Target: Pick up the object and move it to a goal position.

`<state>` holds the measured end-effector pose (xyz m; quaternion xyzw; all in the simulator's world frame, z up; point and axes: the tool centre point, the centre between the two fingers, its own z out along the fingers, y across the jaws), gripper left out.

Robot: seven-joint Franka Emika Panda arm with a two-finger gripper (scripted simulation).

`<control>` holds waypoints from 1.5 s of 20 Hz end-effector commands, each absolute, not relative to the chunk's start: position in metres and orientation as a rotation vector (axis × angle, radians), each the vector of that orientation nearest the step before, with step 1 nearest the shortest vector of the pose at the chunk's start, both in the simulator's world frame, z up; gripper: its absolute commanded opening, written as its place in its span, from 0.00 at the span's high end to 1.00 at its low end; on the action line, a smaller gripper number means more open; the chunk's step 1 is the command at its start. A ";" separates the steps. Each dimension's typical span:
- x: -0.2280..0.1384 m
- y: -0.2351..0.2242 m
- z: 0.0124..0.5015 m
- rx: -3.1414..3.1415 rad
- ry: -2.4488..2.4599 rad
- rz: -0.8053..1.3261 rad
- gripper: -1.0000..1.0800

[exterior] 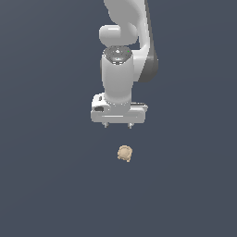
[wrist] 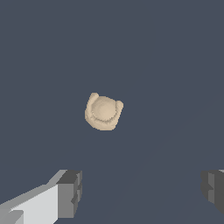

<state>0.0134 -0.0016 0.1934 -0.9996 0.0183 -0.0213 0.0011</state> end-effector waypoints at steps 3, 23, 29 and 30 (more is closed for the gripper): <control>0.014 0.000 0.194 -3.140 0.052 -0.069 0.04; 0.025 0.020 0.187 -3.153 0.034 -0.085 0.04; 0.037 0.023 0.166 -3.143 0.168 -0.064 0.04; 0.039 0.024 0.160 -3.140 0.198 -0.060 0.04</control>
